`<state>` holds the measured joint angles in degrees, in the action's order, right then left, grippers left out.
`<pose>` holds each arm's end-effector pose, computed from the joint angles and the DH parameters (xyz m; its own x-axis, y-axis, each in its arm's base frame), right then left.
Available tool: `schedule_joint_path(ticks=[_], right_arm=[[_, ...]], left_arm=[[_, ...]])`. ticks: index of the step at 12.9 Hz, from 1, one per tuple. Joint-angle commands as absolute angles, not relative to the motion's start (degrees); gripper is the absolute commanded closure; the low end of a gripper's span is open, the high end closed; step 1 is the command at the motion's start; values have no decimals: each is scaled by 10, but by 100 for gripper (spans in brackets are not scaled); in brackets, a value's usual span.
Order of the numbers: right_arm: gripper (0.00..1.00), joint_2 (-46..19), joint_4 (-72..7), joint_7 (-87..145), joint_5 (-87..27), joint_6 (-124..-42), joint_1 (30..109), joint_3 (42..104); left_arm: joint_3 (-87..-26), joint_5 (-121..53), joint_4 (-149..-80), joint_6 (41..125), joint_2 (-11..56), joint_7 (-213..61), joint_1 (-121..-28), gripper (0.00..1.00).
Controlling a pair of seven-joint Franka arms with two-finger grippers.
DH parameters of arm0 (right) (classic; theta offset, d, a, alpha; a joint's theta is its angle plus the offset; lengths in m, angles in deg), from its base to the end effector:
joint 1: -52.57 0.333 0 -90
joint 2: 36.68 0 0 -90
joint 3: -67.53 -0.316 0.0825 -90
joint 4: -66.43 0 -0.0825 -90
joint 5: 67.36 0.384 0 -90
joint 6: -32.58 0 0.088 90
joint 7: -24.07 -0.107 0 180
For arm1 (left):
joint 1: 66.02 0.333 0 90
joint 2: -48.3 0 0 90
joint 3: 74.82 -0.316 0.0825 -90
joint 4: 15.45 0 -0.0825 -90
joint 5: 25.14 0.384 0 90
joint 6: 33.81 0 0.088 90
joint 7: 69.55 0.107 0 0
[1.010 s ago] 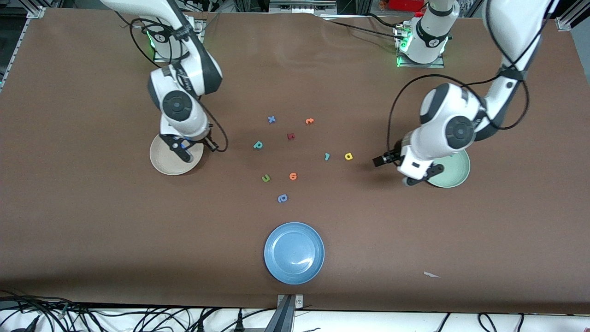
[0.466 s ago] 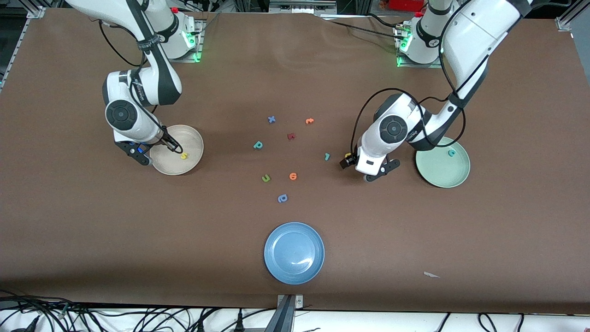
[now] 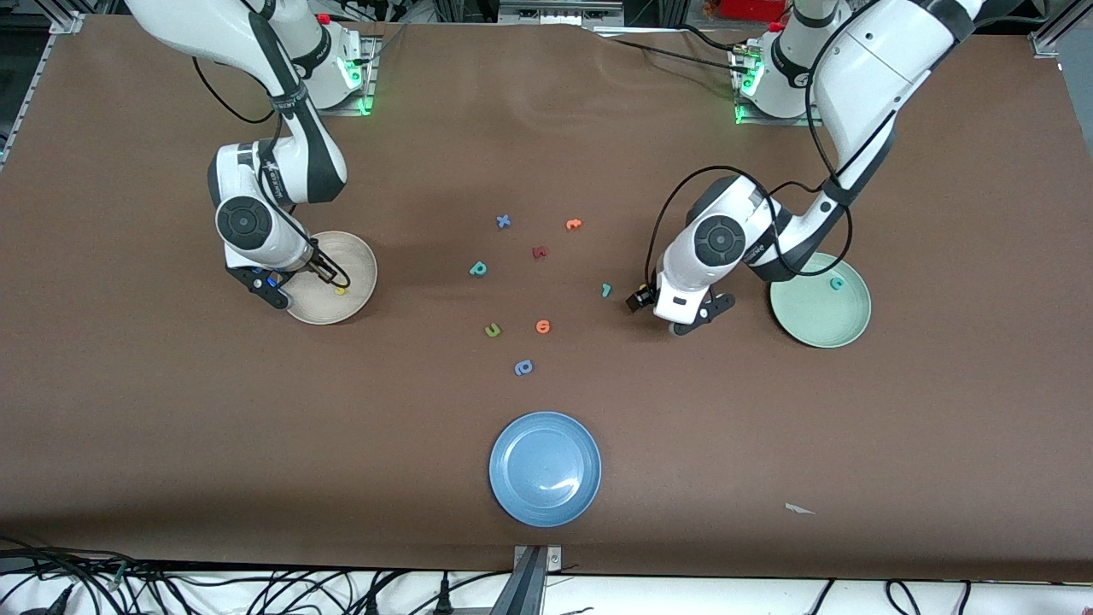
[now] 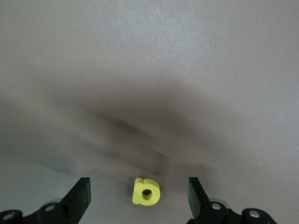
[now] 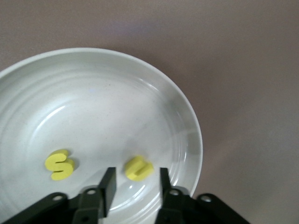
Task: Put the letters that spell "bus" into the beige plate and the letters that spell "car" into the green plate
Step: 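Drop the yellow u into the white plate while the left gripper reaches the p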
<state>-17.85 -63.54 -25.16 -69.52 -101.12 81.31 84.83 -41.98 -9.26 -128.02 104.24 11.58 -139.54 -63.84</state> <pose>0.4997 0.0954 0.2012 0.8017 -0.5931 -0.0747 -0.5576 -0.7870 0.2640 0.5242 -0.3012 0.1832 0.8402 0.5142 -0.1722 0.5221 -0.8529 0.0008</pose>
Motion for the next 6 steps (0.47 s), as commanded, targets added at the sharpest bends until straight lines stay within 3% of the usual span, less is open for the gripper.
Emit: schedule_joint_path(ticks=[1, 3, 6], right_arm=[[18, -198, -633, -261, -688, -998, 816, 842], [18, -216, -632, -296, -687, -997, 817, 814], [19, -221, -608, -426, -686, -1001, 817, 726]], left_arm=[[-422, -73, -1271, 1042, 108, -1415, -655, 16], [-423, -72, -1271, 1042, 104, -1414, -655, 22], [-424, -72, -1271, 1042, 102, -1412, -655, 32]])
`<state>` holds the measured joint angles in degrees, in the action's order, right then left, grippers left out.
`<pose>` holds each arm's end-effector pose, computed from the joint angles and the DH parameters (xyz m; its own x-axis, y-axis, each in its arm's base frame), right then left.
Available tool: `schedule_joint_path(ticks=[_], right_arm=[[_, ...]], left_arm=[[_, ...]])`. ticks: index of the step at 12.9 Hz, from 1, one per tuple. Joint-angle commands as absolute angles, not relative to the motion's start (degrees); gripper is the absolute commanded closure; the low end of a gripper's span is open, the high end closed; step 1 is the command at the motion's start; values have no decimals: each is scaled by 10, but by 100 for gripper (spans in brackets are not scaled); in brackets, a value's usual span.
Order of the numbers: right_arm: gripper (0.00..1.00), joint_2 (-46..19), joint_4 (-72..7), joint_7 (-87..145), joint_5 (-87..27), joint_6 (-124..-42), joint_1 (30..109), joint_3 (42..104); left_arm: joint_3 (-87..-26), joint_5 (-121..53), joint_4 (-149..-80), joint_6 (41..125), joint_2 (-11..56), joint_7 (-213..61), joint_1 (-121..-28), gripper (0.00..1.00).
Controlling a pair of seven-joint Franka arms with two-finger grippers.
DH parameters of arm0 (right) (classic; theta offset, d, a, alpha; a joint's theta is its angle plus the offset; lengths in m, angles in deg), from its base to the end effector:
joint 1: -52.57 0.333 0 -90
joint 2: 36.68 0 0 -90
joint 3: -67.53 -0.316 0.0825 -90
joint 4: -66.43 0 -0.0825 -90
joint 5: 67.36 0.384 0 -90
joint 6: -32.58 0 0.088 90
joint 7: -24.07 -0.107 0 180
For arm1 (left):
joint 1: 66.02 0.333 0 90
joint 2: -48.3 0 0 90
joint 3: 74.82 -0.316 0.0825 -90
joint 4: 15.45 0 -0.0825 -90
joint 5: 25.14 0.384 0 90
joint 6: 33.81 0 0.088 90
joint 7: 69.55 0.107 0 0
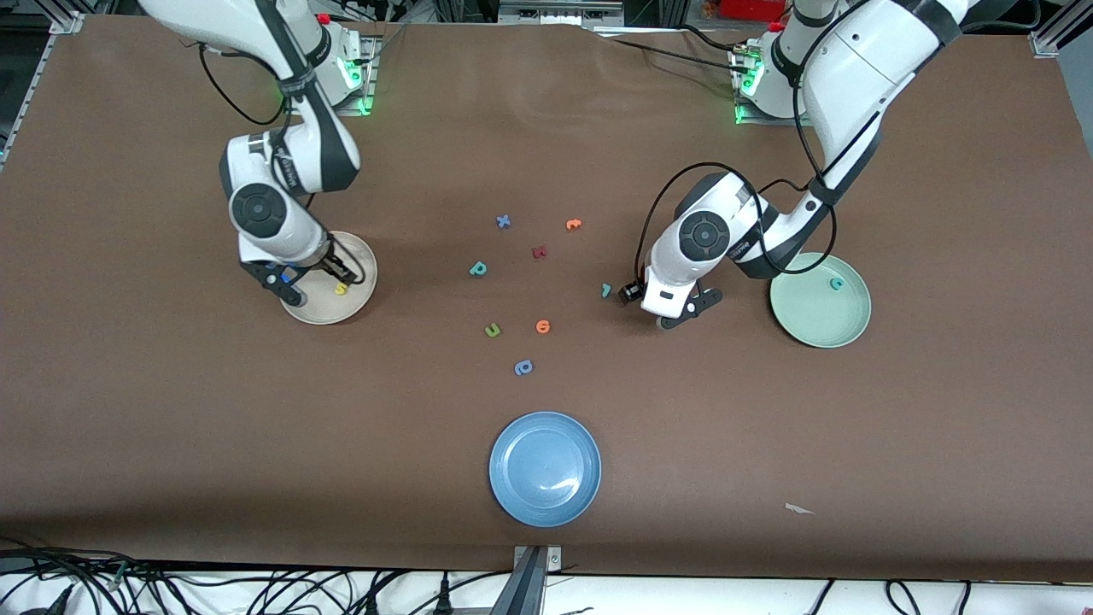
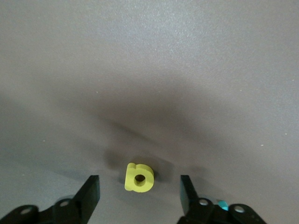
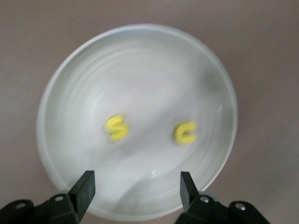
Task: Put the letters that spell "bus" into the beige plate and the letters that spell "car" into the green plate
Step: 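Drop the yellow u into the white plate while the left gripper reaches the p, then grasp the yellow p with the left gripper while the right gripper grasps the d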
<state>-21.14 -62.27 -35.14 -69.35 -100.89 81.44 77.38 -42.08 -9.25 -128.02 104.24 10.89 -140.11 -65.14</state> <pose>0.4945 0.1684 0.2325 0.7790 -0.6260 -0.0375 -0.6091 -0.7695 0.1922 0.5158 -0.3121 0.1767 0.8439 0.5048 -0.1819 0.5121 -0.8589 -0.0079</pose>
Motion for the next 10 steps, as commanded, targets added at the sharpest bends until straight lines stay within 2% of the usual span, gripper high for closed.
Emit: schedule_joint_path(ticks=[1, 5, 8, 10], right_arm=[[19, -215, -590, -473, -683, -1001, 817, 698], [25, -161, -506, -602, -672, -1007, 824, 627], [40, -108, -454, -611, -669, -1014, 840, 609], [46, -95, -454, -600, -676, -1039, 845, 609]], left_arm=[[-426, -72, -1271, 1042, 102, -1412, -655, 33], [-426, -63, -1271, 1042, 98, -1410, -655, 44], [-426, -62, -1270, 1042, 95, -1414, -655, 56], [-426, -62, -1270, 1042, 95, -1414, -655, 63]])
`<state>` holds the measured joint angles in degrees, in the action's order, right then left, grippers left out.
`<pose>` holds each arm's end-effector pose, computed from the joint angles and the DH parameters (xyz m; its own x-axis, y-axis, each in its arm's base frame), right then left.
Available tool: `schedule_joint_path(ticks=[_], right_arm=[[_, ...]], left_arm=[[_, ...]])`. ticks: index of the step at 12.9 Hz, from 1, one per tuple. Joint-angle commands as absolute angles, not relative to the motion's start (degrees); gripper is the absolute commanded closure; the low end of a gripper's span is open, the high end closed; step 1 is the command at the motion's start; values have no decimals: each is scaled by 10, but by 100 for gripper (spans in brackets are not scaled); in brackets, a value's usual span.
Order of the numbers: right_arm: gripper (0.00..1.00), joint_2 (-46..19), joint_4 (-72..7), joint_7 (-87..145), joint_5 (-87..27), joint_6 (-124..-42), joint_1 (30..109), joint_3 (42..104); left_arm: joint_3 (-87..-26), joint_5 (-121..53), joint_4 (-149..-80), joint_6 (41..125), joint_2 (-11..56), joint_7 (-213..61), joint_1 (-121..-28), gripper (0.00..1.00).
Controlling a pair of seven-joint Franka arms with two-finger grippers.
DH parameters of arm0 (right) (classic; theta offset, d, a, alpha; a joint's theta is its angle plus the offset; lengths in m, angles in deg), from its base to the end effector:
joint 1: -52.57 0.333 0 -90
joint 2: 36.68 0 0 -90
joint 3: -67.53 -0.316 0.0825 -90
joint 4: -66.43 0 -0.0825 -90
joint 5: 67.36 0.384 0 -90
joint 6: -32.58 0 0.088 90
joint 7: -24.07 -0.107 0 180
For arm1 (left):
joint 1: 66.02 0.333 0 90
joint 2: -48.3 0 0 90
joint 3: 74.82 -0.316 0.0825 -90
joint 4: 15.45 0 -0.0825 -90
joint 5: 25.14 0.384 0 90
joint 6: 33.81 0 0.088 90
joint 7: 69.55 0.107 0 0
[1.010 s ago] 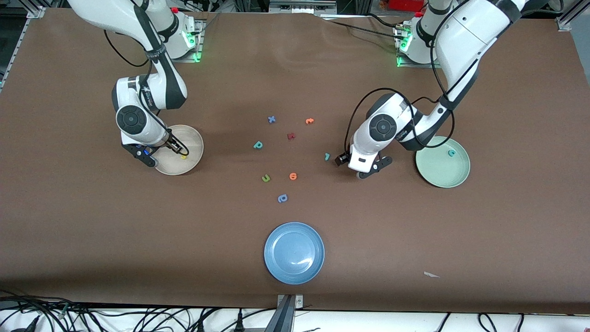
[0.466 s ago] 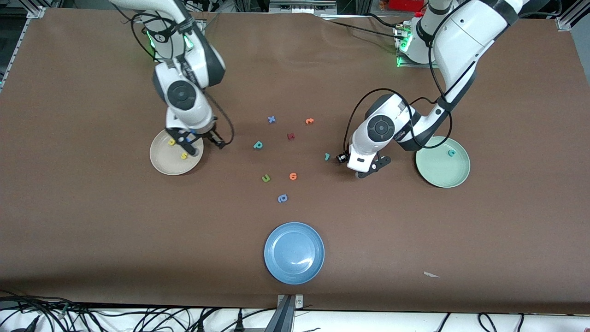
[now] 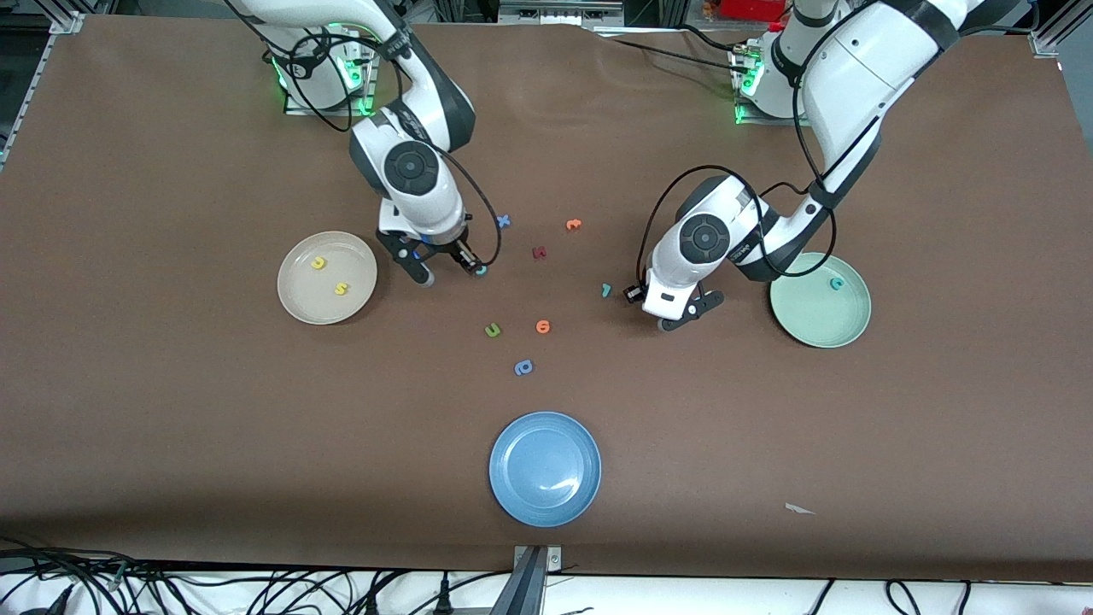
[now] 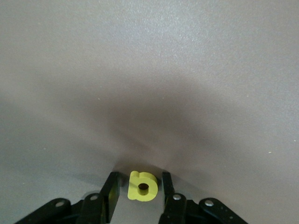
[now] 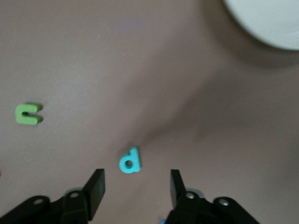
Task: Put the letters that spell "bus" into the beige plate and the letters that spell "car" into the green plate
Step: 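Grasp the yellow p with the left gripper while the right gripper grasps the d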
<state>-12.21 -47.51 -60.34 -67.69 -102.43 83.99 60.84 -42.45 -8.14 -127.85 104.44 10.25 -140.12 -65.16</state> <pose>0.4768 0.3714 0.2436 0.6856 -0.7263 -0.0497 -0.7244 -0.6874 0.0519 0.5171 -0.3094 0.1710 0.8488 0.4989 -0.1750 0.5047 -0.8632 -0.0130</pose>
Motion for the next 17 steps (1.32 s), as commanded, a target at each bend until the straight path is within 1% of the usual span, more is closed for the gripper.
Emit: schedule_joint_path(ticks=[1, 2, 5, 6, 8, 9, 12, 14, 15, 17], right_arm=[[46, -88, -451, -596, -675, -1060, 847, 609], [46, -75, -449, -597, -675, -1080, 850, 609], [46, -64, -455, -591, -678, -1083, 853, 609], [46, -62, -456, -591, -678, -1083, 853, 609], [46, -54, -458, -592, -678, -1085, 853, 609], [46, -53, -461, -592, -678, -1086, 853, 609], [47, -42, -461, -593, -678, -1101, 853, 609], [50, -41, -461, -593, -678, -1102, 853, 609], [51, -40, -461, -593, -678, -1102, 853, 609], [66, -40, -461, -593, -678, -1105, 854, 609]], left_arm=[[-426, -62, -1270, 1042, 95, -1414, -655, 67], [-426, -62, -1269, 1042, 95, -1414, -655, 71], [-426, -62, -1268, 1041, 95, -1412, -652, 93], [-426, -62, -1268, 1041, 95, -1408, -651, 96], [-425, -62, -1266, 1039, 101, -1407, -646, 98], [-425, -61, -1255, 1033, 103, -1405, -642, 98], [-419, -69, -1251, 1010, 141, -1381, -608, 99], [-409, -72, -1251, 959, 165, -1340, -581, 100], [-383, -90, -1251, 935, 175, -1303, -538, 100], [-319, -106, -1251, 865, 189, -1217, -435, 100]])
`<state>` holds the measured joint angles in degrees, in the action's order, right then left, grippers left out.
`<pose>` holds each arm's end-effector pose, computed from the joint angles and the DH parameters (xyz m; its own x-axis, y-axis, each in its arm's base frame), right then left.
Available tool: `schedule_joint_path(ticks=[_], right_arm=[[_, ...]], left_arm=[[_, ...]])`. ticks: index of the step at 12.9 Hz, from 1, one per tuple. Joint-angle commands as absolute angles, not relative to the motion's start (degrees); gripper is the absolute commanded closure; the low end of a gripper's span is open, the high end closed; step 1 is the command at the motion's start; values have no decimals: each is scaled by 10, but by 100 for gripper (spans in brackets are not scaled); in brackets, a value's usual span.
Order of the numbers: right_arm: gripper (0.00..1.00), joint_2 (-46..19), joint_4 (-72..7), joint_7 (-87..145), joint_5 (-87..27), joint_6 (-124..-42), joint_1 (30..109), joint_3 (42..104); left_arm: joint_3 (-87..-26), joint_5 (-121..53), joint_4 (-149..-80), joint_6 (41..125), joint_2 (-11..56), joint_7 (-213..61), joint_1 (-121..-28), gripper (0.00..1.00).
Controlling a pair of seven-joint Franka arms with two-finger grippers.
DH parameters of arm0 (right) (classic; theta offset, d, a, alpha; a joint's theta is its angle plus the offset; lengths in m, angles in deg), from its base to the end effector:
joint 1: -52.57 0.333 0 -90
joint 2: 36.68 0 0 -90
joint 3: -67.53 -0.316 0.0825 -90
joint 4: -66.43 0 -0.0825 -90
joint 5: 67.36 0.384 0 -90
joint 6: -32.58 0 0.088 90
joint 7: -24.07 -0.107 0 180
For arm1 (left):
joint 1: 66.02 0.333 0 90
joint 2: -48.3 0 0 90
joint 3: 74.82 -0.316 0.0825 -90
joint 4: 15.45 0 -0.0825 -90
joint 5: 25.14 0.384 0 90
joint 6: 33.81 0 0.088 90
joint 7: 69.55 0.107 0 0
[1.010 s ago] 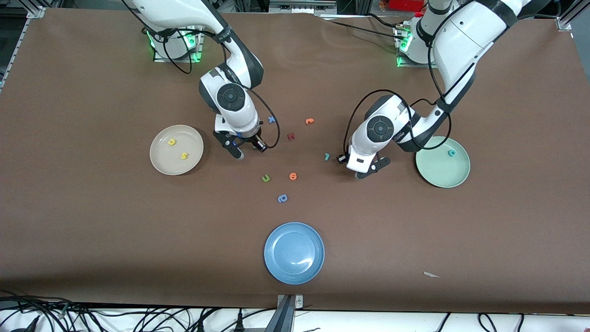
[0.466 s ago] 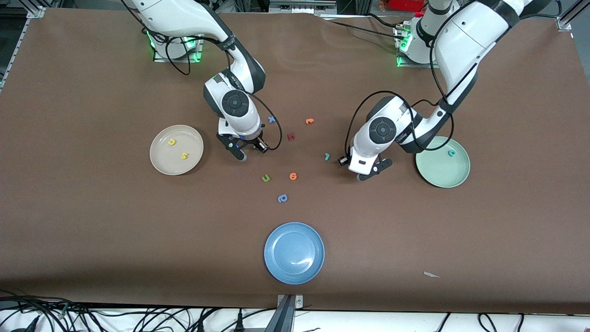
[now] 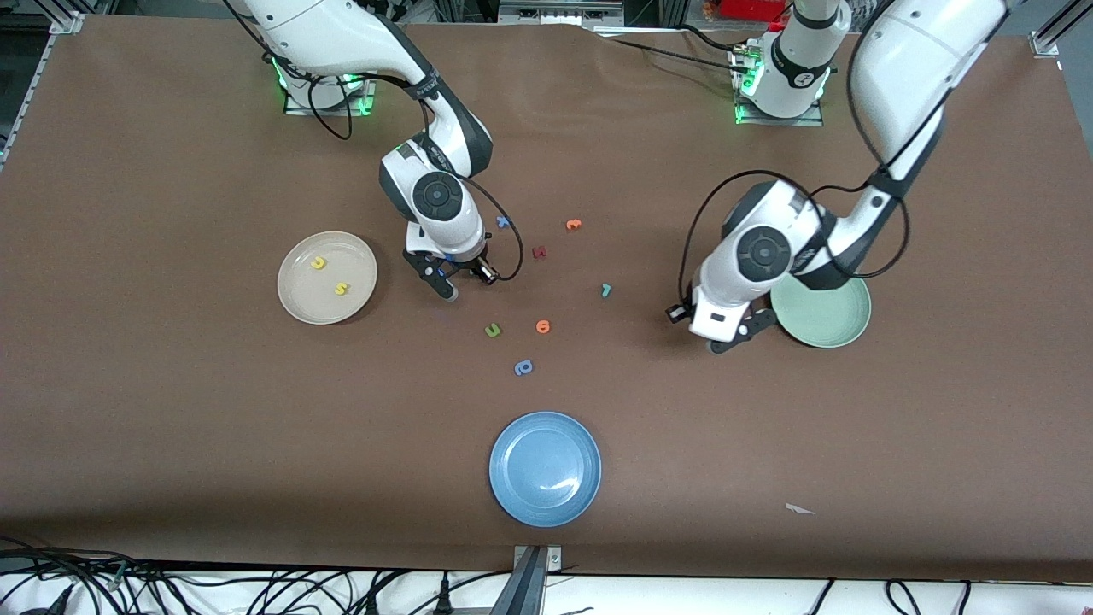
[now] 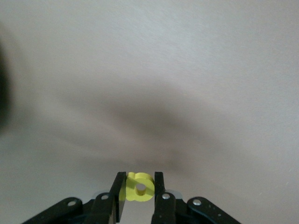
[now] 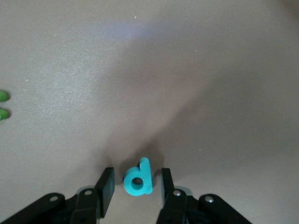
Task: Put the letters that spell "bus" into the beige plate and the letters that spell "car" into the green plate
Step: 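Grasp the yellow p with the left gripper while the right gripper grasps the d, then lower the yellow p into the green plate and open the left gripper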
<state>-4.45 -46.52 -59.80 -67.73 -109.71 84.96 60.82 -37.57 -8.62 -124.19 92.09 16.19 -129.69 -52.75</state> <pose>0.4729 0.3827 0.1791 0.6997 -0.7117 -0.0633 -0.7107 -0.7023 0.0404 0.5727 -0.2229 0.2466 0.8658 0.4736 -0.1614 0.4734 -0.8798 -0.0421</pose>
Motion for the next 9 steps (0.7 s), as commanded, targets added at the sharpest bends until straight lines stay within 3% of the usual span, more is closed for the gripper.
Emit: schedule_joint_path(ticks=[1, 4, 9], right_arm=[[70, -38, -461, -592, -678, -1106, 854, 609], [76, -33, -462, -593, -679, -1112, 856, 609], [77, -29, -462, -593, -679, -1112, 857, 609]], left_arm=[[-293, -106, -1251, 830, 189, -1179, -388, 100], [-270, -103, -1254, 753, 189, -1054, -297, 100], [-281, -37, -1274, 745, 150, -943, -222, 100]])
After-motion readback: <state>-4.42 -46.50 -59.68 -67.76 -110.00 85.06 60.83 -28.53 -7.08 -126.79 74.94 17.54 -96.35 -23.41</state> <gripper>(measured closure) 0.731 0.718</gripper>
